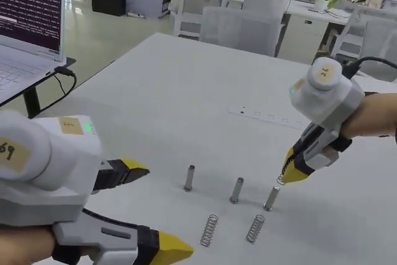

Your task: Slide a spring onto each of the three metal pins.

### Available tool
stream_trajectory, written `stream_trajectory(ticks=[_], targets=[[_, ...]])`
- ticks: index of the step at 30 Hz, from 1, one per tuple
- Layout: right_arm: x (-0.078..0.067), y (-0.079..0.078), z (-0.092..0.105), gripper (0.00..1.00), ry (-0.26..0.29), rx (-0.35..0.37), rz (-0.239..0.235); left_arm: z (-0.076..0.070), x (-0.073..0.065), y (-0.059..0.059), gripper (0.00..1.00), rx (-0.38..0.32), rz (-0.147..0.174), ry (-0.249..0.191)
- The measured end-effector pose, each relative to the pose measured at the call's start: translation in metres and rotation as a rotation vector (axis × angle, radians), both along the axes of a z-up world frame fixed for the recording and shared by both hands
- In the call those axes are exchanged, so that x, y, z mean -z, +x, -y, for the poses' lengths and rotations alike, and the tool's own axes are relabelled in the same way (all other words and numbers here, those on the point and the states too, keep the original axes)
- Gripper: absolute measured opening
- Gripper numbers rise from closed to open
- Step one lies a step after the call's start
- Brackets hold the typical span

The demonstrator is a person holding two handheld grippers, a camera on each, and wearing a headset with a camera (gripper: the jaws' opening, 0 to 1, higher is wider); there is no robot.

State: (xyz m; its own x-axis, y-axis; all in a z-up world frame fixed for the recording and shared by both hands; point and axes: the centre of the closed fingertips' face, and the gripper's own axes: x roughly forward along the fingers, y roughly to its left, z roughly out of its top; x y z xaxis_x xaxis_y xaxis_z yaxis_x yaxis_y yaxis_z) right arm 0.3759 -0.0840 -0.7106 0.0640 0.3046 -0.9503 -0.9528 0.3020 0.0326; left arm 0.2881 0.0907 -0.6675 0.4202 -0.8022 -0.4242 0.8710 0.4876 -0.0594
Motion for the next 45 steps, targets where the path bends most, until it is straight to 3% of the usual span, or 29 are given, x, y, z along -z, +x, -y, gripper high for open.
stream_trajectory(ticks=[45], targets=[[0.023,0.004,0.004,0.08,-0.034,0.006,-0.028,0.0,0.005,-0.001,0.71,0.011,-0.008,0.008]])
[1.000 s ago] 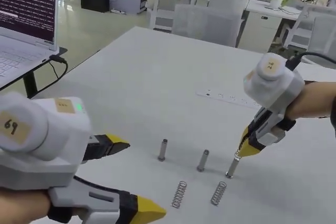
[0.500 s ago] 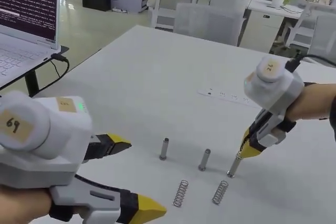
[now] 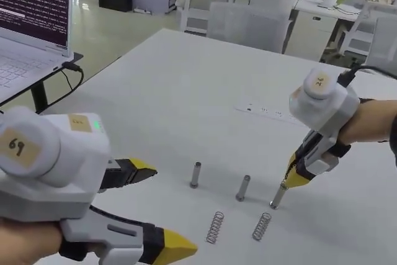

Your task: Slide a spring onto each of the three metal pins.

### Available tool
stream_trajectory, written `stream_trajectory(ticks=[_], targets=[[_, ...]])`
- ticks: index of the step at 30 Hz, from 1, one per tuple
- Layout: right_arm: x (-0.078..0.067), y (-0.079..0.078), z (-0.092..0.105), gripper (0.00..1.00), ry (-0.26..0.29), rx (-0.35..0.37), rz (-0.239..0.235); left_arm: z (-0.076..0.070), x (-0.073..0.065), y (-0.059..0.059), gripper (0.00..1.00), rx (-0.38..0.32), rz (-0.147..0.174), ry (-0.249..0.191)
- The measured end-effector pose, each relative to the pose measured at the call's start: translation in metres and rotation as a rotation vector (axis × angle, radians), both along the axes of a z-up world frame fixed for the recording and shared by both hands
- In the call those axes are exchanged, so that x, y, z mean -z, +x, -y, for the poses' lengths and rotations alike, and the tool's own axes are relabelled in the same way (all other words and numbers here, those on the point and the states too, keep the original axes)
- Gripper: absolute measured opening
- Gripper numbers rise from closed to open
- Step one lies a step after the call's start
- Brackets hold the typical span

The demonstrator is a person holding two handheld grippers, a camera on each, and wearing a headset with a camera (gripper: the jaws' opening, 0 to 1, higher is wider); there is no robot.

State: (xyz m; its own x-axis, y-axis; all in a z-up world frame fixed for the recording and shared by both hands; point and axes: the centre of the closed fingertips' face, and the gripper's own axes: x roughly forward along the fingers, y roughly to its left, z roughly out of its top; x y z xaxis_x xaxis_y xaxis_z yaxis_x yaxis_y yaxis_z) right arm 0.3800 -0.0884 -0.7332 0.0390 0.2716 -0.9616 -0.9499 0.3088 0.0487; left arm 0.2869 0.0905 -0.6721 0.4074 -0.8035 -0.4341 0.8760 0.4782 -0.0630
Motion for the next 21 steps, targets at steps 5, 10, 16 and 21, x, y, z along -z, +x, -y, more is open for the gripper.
stream_trajectory(ticks=[5,10,16,21], targets=[[0.0034,0.0006,0.0004,0.09,-0.001,0.003,-0.005,-0.0002,-0.0007,0.0007,0.71,-0.001,0.002,-0.001],[0.0055,0.0009,0.0002,0.09,-0.005,0.001,-0.003,0.0002,-0.0002,0.0002,0.71,0.002,0.001,0.001],[0.0085,0.0008,-0.0011,0.09,-0.013,-0.003,-0.004,0.0006,-0.0006,-0.0002,0.71,0.004,0.0,0.0],[0.0096,-0.0004,-0.0013,0.09,-0.024,-0.005,-0.005,0.0006,-0.001,-0.0001,0.7,0.004,0.0,0.0]])
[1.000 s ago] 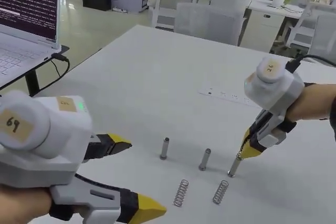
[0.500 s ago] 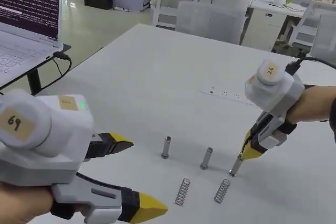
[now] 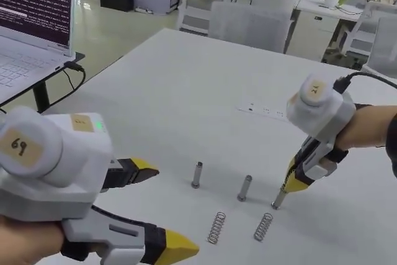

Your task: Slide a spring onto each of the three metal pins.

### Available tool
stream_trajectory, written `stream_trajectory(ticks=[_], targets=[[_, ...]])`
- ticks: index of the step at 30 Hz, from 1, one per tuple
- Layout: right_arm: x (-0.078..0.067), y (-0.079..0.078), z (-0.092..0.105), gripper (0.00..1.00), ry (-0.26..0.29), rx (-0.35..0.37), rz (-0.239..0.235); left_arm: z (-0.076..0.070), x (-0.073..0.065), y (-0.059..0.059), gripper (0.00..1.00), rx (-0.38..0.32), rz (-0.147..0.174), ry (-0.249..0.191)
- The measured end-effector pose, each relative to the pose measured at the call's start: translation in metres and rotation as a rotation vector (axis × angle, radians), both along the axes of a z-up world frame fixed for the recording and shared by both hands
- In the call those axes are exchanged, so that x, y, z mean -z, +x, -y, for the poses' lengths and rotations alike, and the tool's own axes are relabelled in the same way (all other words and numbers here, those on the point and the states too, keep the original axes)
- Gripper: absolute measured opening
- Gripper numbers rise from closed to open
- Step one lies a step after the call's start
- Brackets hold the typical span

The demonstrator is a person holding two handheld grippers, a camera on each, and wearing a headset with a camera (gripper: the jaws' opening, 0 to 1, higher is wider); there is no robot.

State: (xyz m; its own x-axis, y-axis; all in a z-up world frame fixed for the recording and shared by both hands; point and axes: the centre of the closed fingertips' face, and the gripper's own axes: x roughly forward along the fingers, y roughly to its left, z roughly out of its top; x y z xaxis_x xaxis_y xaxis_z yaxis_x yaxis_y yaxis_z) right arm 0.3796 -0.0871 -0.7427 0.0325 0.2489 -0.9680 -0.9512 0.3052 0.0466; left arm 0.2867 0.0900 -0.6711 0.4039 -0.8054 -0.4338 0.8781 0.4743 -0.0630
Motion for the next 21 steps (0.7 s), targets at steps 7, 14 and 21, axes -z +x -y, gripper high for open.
stream_trajectory(ticks=[7,14,21], targets=[[0.004,0.0,-0.001,0.09,-0.009,-0.002,-0.001,0.0,0.0,0.0,0.7,-0.001,0.0,0.0],[0.011,0.003,0.0,0.09,-0.015,-0.004,-0.001,0.0,0.0,0.0,0.7,0.0,-0.001,-0.001],[0.022,0.006,0.001,0.09,-0.025,-0.002,0.0,0.0,0.0,0.0,0.7,0.0,0.0,0.0]])
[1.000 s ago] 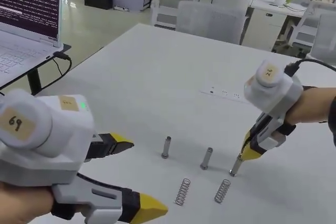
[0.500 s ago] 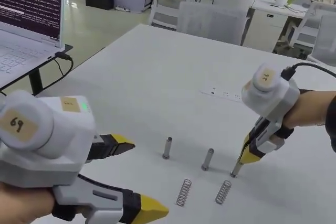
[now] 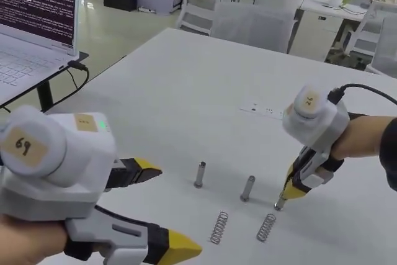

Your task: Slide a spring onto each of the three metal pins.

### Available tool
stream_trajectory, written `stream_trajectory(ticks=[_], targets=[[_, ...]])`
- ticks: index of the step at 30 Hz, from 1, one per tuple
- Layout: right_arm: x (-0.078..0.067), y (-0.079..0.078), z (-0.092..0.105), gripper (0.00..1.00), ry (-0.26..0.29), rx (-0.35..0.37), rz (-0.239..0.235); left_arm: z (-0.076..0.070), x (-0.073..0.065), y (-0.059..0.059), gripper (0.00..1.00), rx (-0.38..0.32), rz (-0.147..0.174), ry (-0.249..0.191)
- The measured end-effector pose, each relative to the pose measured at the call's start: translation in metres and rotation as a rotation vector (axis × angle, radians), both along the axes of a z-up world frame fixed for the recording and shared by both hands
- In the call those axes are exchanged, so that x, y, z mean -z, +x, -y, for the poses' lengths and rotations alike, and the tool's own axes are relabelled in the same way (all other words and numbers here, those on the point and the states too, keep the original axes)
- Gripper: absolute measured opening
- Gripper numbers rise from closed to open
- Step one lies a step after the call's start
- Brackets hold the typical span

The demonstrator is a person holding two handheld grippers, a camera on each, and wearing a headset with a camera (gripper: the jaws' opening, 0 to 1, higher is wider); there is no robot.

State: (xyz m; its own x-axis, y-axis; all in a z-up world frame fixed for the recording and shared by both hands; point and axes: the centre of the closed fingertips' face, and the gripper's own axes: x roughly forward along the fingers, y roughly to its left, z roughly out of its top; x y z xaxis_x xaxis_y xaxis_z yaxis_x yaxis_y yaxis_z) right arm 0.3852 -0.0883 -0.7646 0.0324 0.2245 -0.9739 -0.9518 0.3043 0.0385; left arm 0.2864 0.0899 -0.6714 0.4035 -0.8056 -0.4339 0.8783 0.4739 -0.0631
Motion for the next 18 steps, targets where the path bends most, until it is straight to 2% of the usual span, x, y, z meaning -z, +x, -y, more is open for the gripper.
stream_trajectory(ticks=[18], targets=[[0.021,-0.002,0.001,0.09,-0.024,-0.001,0.005,0.0,0.0,0.0,0.7,-0.001,-0.002,-0.001]])
